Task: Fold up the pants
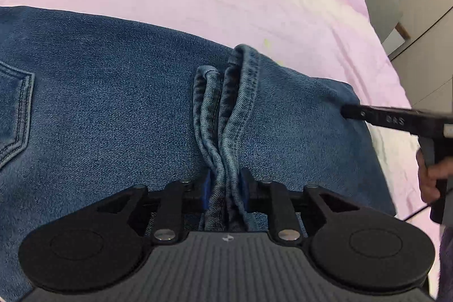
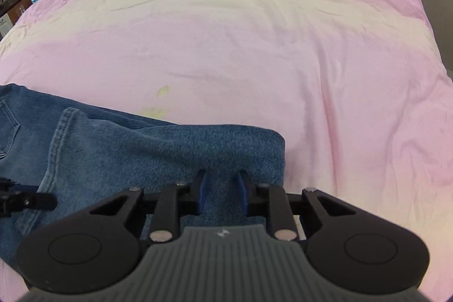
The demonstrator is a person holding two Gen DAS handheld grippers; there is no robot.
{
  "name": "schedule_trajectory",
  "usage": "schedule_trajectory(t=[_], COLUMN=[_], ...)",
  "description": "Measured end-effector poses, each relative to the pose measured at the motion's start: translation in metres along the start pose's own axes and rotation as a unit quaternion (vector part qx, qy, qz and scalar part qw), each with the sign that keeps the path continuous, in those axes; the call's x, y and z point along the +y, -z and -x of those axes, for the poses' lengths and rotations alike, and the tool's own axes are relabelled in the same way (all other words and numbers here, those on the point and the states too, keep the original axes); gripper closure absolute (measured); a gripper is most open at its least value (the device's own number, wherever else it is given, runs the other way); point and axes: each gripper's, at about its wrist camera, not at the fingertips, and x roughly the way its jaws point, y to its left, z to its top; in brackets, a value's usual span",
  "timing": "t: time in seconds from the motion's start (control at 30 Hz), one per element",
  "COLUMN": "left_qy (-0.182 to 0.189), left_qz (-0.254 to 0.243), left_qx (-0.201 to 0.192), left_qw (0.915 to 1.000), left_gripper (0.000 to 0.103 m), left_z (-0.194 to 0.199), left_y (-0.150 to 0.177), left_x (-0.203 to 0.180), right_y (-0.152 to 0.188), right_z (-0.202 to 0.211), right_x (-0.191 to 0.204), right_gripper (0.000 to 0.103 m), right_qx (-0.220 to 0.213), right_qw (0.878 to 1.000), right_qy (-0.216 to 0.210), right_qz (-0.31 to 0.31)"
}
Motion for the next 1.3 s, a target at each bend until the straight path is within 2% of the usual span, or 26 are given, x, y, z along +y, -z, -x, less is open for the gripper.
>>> schedule_trajectory(t=[0.17,0.37,0.67,0.73,0.87,1.1,1.23,1.3], left_qy=[0.002,-0.003,-0.016,-0.019,-0.026,-0.026,-0.029,-0.033], left_qz=[0.006,0.000,-0.013,-0.015,-0.018,0.008,-0.005,-0.004], left_qx=[0.008,0.008,0.013,0.013,0.005,-0.001,-0.012,-0.012], left_qw=[0.9999,1.0000,0.9997,0.9996,0.9995,0.9996,0.9995,0.9994], left_gripper=[0.076,0.076,0.075,0.075,0.072,0.068,0.058,0.057], left_z=[-0.007,0.000,-0.008,-0.010,-0.013,0.000,0.022,0.033], left_y=[-0.004,0.000,-0.008,-0.009,-0.007,-0.004,0.002,0.003], left_x=[0.000,0.001,-0.013,-0.015,-0.019,-0.020,-0.019,-0.016], right_y=[-0.006,-0.004,0.080,0.096,0.104,0.094,0.091,0.089], right_z=[-0.030,-0.002,0.061,0.065,0.049,0.051,0.062,0.067], right_x=[-0.005,0.004,0.001,0.009,0.016,0.028,0.047,0.057], right_gripper=[0.088,0.088,0.087,0.088,0.088,0.088,0.085,0.084], right_qx=[0.011,0.018,0.101,0.097,0.097,0.104,0.095,0.086], right_qw=[1.000,1.000,0.993,0.994,0.994,0.993,0.988,0.985], right_qy=[0.000,0.000,-0.054,-0.045,-0.023,0.001,0.028,0.031], right_qz=[-0.011,0.007,0.000,0.017,0.034,0.057,0.117,0.148])
